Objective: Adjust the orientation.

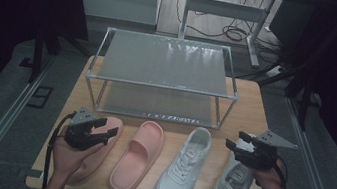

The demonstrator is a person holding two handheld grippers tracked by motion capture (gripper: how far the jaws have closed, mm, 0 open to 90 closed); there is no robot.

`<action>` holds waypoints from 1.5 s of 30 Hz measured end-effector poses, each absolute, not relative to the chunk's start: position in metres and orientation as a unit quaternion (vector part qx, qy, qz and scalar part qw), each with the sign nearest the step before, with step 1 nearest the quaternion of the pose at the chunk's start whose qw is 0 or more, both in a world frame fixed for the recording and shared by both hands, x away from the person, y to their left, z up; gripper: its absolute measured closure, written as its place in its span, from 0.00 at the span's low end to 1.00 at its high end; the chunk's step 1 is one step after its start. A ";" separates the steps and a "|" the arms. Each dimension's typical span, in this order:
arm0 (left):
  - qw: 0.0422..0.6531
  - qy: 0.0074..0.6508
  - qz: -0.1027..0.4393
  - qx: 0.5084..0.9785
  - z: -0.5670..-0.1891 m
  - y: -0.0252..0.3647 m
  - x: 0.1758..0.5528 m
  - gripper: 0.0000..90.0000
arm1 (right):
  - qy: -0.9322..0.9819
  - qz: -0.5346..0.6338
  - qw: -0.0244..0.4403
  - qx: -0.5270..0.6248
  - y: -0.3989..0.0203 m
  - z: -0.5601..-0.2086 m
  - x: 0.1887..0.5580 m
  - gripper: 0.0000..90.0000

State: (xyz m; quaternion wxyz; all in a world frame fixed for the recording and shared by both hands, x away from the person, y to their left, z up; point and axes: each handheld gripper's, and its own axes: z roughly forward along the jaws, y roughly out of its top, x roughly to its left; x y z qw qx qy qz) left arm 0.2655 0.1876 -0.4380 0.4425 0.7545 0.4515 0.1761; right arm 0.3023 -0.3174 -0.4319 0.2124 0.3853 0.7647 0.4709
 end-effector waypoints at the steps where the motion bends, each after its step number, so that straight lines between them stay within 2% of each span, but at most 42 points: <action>1: 0.441 0.452 0.175 0.755 -0.439 0.187 0.265 0.49 | 0.766 0.470 0.214 0.382 -0.317 -0.432 0.302 0.42; 8: 0.439 0.449 0.171 0.759 -0.440 0.183 0.260 0.53 | 0.768 0.457 0.222 0.390 -0.316 -0.432 0.302 0.41; 13: 0.442 0.432 0.171 0.767 -0.435 0.183 0.254 0.67 | 0.769 0.448 0.238 0.388 -0.311 -0.427 0.298 0.41; 21: 0.438 0.437 0.167 0.767 -0.439 0.188 0.258 0.89 | 0.775 0.441 0.236 0.385 -0.305 -0.430 0.295 0.41; 27: 0.426 0.432 0.170 0.777 -0.442 0.186 0.259 1.00 | 0.776 0.436 0.236 0.389 -0.306 -0.431 0.293 0.40; 36: 0.417 0.440 0.169 0.777 -0.442 0.191 0.252 1.00 | 0.779 0.430 0.233 0.393 -0.304 -0.433 0.294 0.40; 45: 0.387 0.474 0.138 0.779 -0.479 0.208 0.211 1.00 | 0.783 0.428 0.230 0.388 -0.299 -0.433 0.294 0.40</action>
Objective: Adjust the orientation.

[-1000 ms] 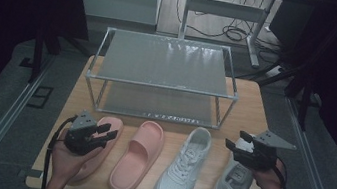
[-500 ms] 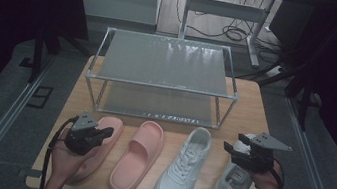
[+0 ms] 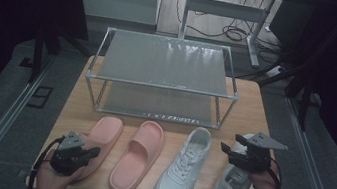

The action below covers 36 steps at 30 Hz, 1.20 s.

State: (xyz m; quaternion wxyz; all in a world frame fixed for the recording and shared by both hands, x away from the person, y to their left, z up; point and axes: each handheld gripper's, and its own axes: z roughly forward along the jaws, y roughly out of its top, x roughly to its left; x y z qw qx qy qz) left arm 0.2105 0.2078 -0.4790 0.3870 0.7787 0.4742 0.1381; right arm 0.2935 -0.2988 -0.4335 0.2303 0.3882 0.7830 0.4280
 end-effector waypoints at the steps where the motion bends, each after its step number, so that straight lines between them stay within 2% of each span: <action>1: 0.387 0.474 0.138 0.779 -0.479 0.208 0.211 1.00 | 0.783 0.428 0.230 0.388 -0.299 -0.433 0.294 0.40; 5: 0.371 0.461 0.130 0.795 -0.487 0.195 0.213 1.00 | 0.788 0.423 0.229 0.385 -0.296 -0.435 0.294 0.39; 13: 0.355 0.469 0.130 0.798 -0.498 0.193 0.214 1.00 | 0.788 0.422 0.227 0.387 -0.296 -0.436 0.293 0.40; 24: 0.358 0.496 0.130 0.781 -0.506 0.217 0.201 1.00 | 0.789 0.419 0.224 0.389 -0.298 -0.436 0.292 0.40; 36: 0.362 0.526 0.136 0.757 -0.508 0.245 0.210 1.00 | 0.788 0.420 0.227 0.390 -0.300 -0.434 0.290 0.39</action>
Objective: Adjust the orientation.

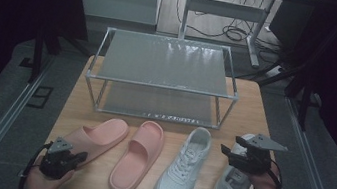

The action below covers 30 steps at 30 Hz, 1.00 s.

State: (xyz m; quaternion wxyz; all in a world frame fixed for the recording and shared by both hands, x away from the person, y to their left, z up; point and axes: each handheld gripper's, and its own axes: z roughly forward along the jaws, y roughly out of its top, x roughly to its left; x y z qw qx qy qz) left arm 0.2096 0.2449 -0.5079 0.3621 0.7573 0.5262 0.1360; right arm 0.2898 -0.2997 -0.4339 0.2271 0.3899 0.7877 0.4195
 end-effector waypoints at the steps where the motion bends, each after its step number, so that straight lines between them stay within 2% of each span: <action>1: 0.362 0.526 0.136 0.757 -0.508 0.245 0.210 1.00 | 0.788 0.420 0.227 0.390 -0.300 -0.434 0.290 0.39; 17: 0.357 0.558 0.159 0.732 -0.501 0.277 0.227 1.00 | 0.787 0.426 0.217 0.389 -0.299 -0.435 0.289 0.40; 23: 0.380 0.531 0.167 0.739 -0.480 0.258 0.232 1.00 | 0.774 0.439 0.239 0.388 -0.299 -0.429 0.287 0.41; 30: 0.378 0.491 0.171 0.766 -0.457 0.211 0.274 1.00 | 0.774 0.440 0.237 0.389 -0.301 -0.429 0.286 0.41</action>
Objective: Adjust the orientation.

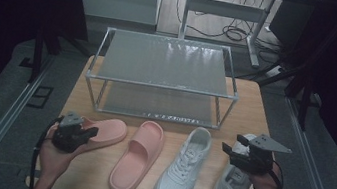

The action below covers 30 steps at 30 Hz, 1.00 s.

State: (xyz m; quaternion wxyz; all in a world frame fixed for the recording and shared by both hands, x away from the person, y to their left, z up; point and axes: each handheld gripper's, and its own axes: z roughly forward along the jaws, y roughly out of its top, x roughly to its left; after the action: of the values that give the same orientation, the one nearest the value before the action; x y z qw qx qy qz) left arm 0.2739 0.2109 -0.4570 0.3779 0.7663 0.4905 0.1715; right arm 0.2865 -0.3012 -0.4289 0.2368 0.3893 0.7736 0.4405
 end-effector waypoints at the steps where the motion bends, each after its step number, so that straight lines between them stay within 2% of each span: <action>1: 0.374 0.487 0.174 0.770 -0.456 0.204 0.281 1.00 | 0.773 0.441 0.235 0.390 -0.302 -0.429 0.287 0.41; 6: 0.358 0.481 0.170 0.782 -0.461 0.178 0.320 1.00 | 0.777 0.441 0.229 0.387 -0.301 -0.430 0.287 0.40; 13: 0.334 0.504 0.157 0.781 -0.478 0.171 0.352 1.00 | 0.781 0.438 0.226 0.383 -0.299 -0.430 0.288 0.40; 30: 0.289 0.539 0.149 0.777 -0.499 0.169 0.382 1.00 | 0.786 0.433 0.225 0.379 -0.295 -0.432 0.288 0.40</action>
State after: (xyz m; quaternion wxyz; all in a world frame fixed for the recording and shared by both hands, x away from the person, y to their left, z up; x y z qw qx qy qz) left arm 0.3815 0.1691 -0.4994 0.2894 0.7767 0.5392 0.1488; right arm 0.2877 -0.2948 -0.4324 0.2246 0.3787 0.7864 0.4332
